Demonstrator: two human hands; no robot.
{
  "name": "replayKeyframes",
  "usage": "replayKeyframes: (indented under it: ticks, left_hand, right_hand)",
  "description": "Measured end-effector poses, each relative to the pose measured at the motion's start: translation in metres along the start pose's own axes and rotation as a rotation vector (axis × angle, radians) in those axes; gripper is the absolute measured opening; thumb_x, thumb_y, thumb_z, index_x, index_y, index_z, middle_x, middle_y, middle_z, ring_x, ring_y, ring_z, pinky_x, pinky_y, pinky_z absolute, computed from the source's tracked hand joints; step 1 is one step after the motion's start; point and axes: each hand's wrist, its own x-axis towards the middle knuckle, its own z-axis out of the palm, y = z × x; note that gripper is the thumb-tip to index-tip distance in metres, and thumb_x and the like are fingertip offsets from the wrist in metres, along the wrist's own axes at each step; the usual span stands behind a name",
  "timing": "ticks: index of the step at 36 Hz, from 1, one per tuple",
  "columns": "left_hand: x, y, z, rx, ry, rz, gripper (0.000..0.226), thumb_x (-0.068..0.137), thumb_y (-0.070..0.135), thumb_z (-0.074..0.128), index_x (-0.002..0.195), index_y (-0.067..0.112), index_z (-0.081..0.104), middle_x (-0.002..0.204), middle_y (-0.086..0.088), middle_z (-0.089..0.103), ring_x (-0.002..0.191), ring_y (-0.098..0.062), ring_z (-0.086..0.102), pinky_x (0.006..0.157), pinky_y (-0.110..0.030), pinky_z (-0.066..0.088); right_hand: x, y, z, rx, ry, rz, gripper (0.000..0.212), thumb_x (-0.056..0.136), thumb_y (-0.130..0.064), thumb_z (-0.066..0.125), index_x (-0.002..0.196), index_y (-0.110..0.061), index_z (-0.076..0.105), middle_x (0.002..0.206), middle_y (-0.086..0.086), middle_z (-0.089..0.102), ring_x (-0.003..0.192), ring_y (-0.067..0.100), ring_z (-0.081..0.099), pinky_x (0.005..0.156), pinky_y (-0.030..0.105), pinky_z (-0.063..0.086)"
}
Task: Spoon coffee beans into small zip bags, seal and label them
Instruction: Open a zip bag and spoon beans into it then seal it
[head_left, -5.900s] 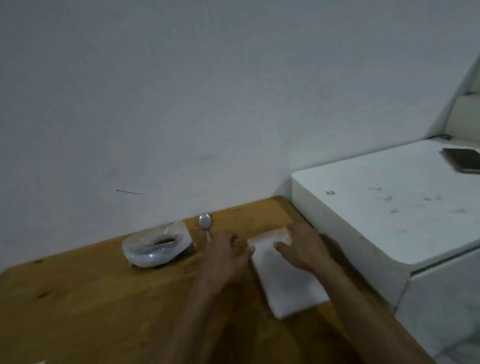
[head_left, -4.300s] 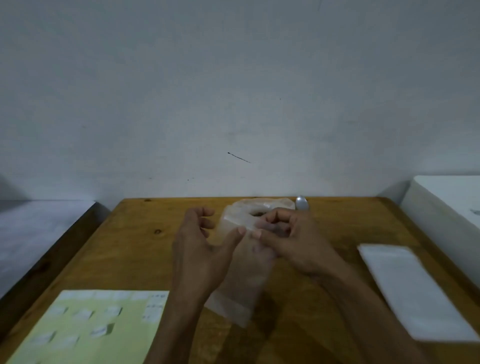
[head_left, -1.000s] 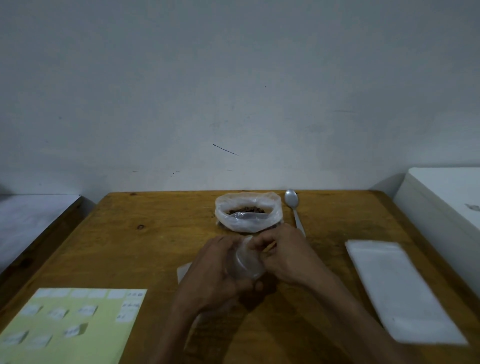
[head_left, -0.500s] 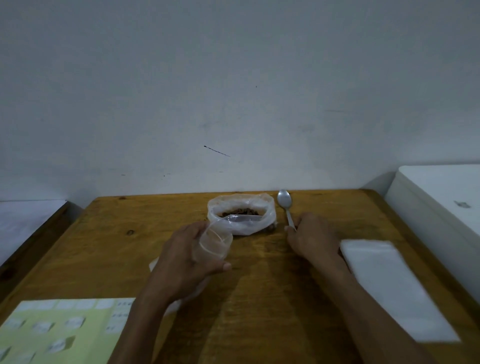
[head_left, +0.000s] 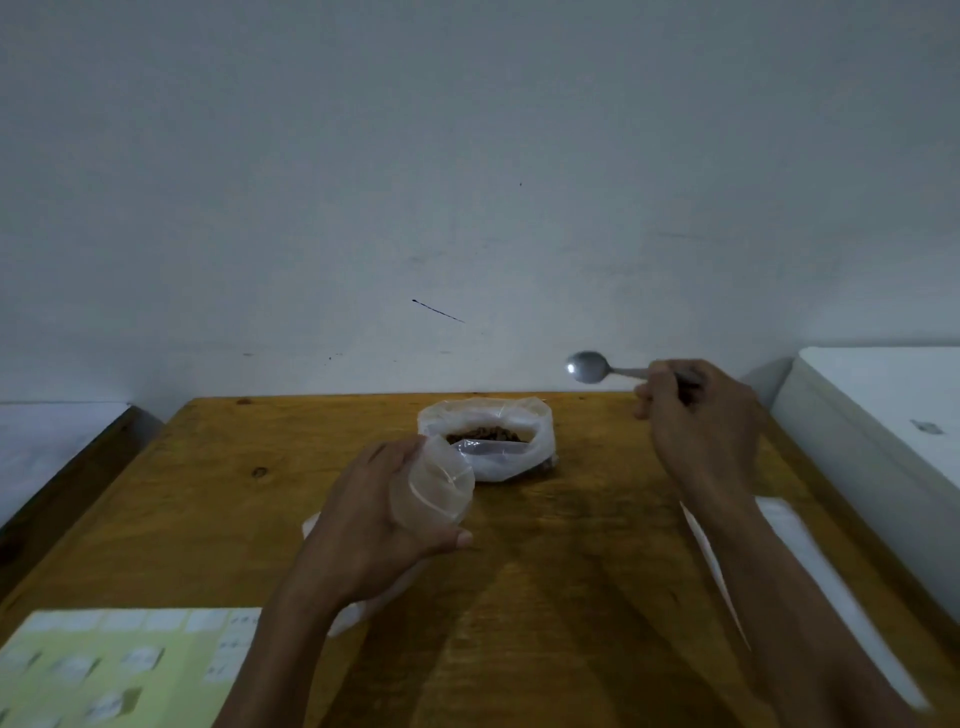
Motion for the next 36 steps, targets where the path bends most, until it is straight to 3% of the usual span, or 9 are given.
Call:
replayKeyframes:
  ticks: [4, 8, 12, 19, 25, 28, 32, 36]
  left_hand:
    - [0.008, 0.004, 0.003, 0.023, -0.035, 0.035, 0.109, 0.048, 0.065, 0.085, 0.142, 0.032, 0.039, 0.132, 0.021, 0.038, 0.114, -0.002, 0.042, 0.086, -0.024, 0.043]
    - [0.013, 0.007, 0.004, 0.02, -0.078, 0.033, 0.11, 0.048, 0.063, 0.087, 0.142, 0.034, 0.038, 0.132, 0.026, 0.033, 0.118, -0.002, 0.04, 0.089, -0.025, 0.043]
    - [0.012, 0.01, 0.002, 0.035, -0.118, 0.068, 0.102, 0.049, 0.061, 0.089, 0.134, 0.044, 0.036, 0.127, 0.031, 0.035, 0.115, 0.0, 0.041, 0.083, -0.017, 0.04]
    - [0.003, 0.015, 0.001, 0.103, -0.216, 0.02, 0.116, 0.054, 0.062, 0.087, 0.149, 0.038, 0.027, 0.152, 0.018, 0.03, 0.138, -0.009, 0.034, 0.11, -0.039, 0.039]
    - [-0.003, 0.022, 0.001, 0.2, -0.268, -0.012, 0.115, 0.059, 0.063, 0.084, 0.151, 0.038, 0.02, 0.155, 0.017, 0.027, 0.14, -0.008, 0.029, 0.116, -0.036, 0.029]
    - [-0.004, 0.024, -0.001, 0.244, -0.297, -0.007, 0.114, 0.062, 0.064, 0.081, 0.152, 0.039, 0.016, 0.156, 0.018, 0.022, 0.143, -0.009, 0.023, 0.118, -0.035, 0.023]
    - [-0.004, 0.021, -0.001, 0.258, -0.31, 0.002, 0.115, 0.063, 0.068, 0.078, 0.152, 0.04, 0.013, 0.157, 0.019, 0.019, 0.144, -0.008, 0.019, 0.119, -0.034, 0.02]
    - [-0.003, 0.015, -0.001, 0.26, -0.295, 0.001, 0.117, 0.061, 0.071, 0.077, 0.153, 0.038, 0.013, 0.157, 0.019, 0.02, 0.144, -0.007, 0.019, 0.119, -0.035, 0.019]
  right_hand:
    - [-0.01, -0.025, 0.0, 0.145, -0.089, -0.113, 0.012, 0.098, -0.023, 0.061, 0.091, -0.021, 0.071, 0.07, -0.007, 0.073, 0.061, 0.007, 0.07, 0.061, 0.037, 0.06]
    - [-0.022, -0.02, 0.013, 0.039, -0.258, -0.154, 0.016, 0.097, -0.023, 0.06, 0.084, -0.022, 0.071, 0.067, -0.003, 0.07, 0.063, 0.015, 0.069, 0.064, 0.044, 0.059]
    - [-0.029, -0.008, 0.018, -0.034, -0.358, -0.126, 0.019, 0.097, -0.025, 0.06, 0.079, -0.024, 0.067, 0.068, -0.004, 0.07, 0.063, 0.015, 0.069, 0.063, 0.045, 0.058]
    - [-0.03, 0.001, 0.013, -0.117, -0.454, -0.111, 0.023, 0.097, -0.023, 0.057, 0.078, -0.013, 0.066, 0.07, 0.007, 0.069, 0.064, 0.025, 0.067, 0.063, 0.048, 0.057]
    - [-0.031, 0.003, 0.007, -0.142, -0.436, -0.168, 0.021, 0.098, -0.023, 0.056, 0.08, -0.016, 0.065, 0.067, 0.002, 0.069, 0.061, 0.018, 0.066, 0.059, 0.042, 0.055]
    - [-0.034, 0.002, 0.007, -0.135, -0.325, -0.349, 0.019, 0.098, -0.018, 0.058, 0.08, -0.015, 0.064, 0.059, -0.005, 0.061, 0.055, 0.009, 0.058, 0.048, 0.021, 0.044]
    - [-0.043, 0.006, 0.018, -0.193, -0.257, -0.529, 0.01, 0.095, -0.01, 0.062, 0.085, -0.01, 0.063, 0.062, -0.001, 0.056, 0.049, 0.008, 0.048, 0.045, 0.016, 0.033]
    - [-0.058, 0.012, 0.034, -0.164, -0.333, -0.388, 0.011, 0.098, -0.015, 0.058, 0.088, -0.018, 0.062, 0.065, -0.004, 0.06, 0.054, 0.006, 0.053, 0.045, 0.016, 0.036]
